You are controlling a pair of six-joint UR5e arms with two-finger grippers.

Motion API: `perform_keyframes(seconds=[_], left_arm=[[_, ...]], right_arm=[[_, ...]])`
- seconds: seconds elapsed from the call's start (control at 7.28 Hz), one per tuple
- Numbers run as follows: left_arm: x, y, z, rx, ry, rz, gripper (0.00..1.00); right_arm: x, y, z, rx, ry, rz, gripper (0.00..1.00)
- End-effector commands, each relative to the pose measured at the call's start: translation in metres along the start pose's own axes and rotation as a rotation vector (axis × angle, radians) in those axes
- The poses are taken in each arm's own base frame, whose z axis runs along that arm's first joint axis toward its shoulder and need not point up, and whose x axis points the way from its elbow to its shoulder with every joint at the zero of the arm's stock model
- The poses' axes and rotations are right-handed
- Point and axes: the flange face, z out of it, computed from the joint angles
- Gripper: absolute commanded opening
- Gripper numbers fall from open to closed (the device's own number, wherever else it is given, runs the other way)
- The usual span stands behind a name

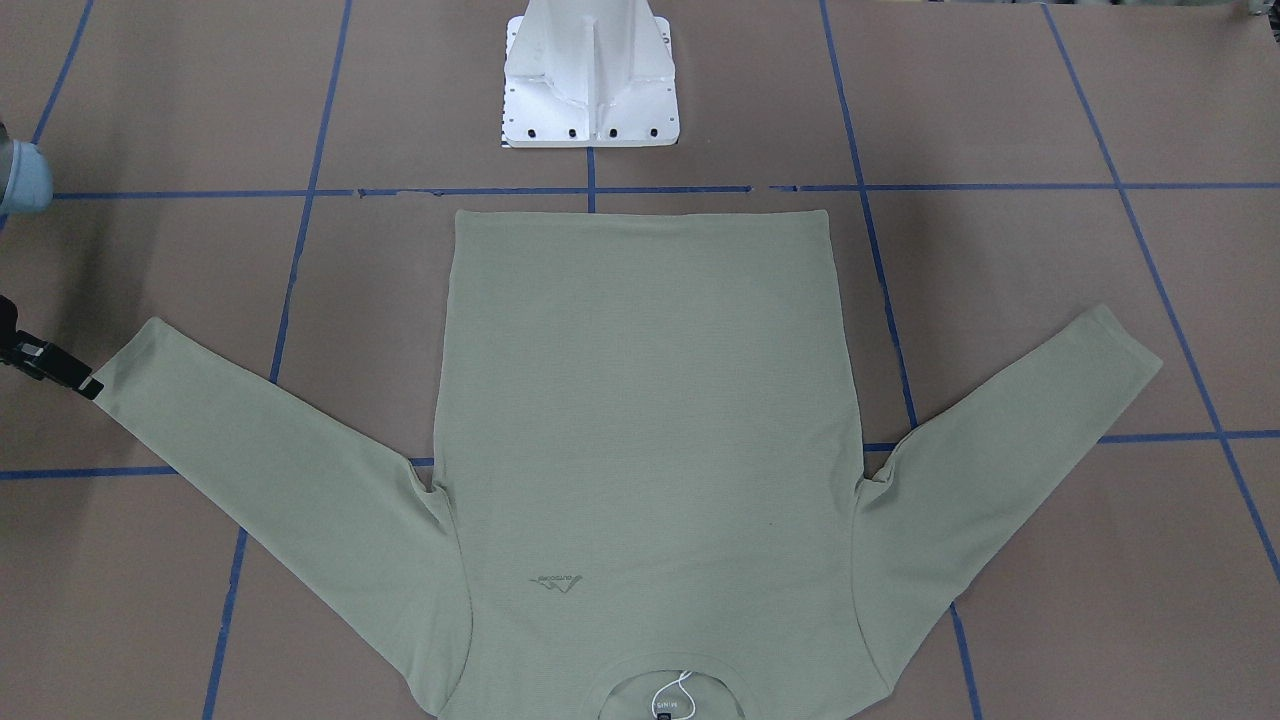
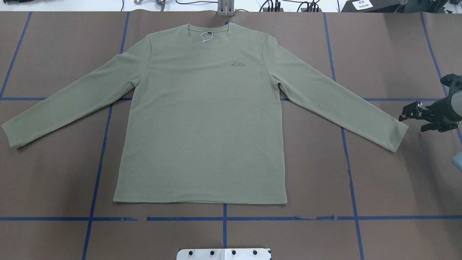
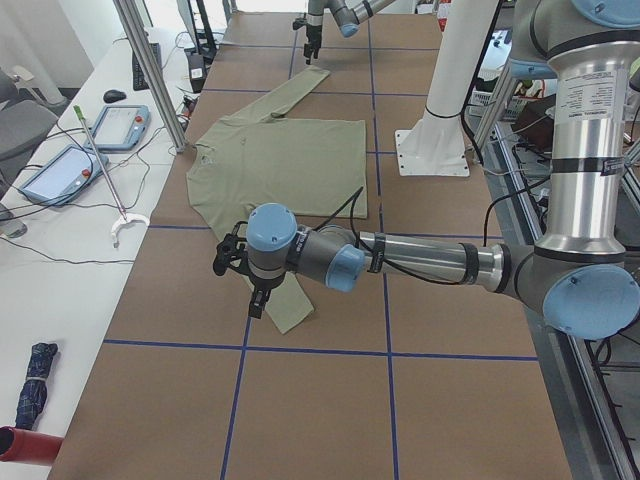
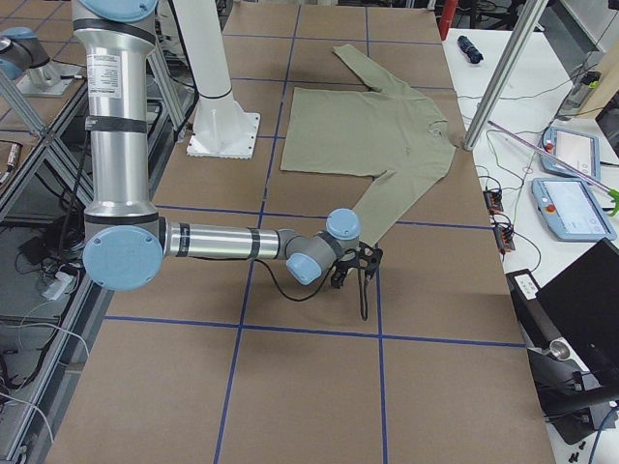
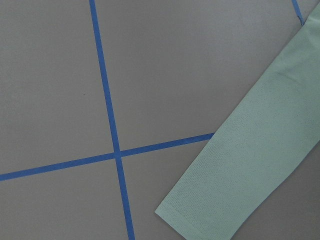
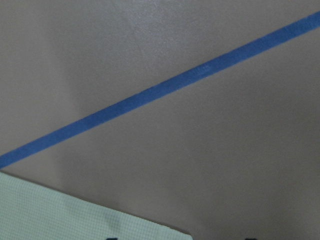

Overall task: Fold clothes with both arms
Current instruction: 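Move the right gripper to the cuff of the sleeve nearest it and grasp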

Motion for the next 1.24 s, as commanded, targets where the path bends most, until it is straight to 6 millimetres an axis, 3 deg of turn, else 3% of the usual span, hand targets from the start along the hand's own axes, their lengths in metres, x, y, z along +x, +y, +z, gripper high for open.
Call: perform_keyframes(seconds=[0.0,0.27,0.41,0.55,0.82,1.1], left_arm=[[0.001,0.000,-0.001,0.001,0.000,0.002,1.00],[0.001,0.000,-0.001,0.001,0.000,0.000,1.00],[0.001,0.000,-0.002,0.003,0.000,0.000,1.00],[0.000,0.001,-0.001,0.002,-0.002,-0.002,1.00],[-0.001,0.002,-0.001,0.001,-0.002,-0.002,1.00],[-0.001,0.003,-0.001,0.001,-0.002,-0.002,1.00]], right_arm=[[0.001,0.004,0.008,-0.016,0.010,-0.001,0.69],[-0.005,0.007,0.011,-0.019,0.008,-0.013,0.66],[-0.006,0.007,0.010,-0.018,0.007,-0.014,0.59],[-0.007,0.006,0.010,-0.018,0.006,-0.015,0.45],[-0.011,0.007,0.008,-0.021,-0.002,-0.021,0.04],[-0.015,0.008,0.006,-0.026,-0.010,-0.026,0.00]])
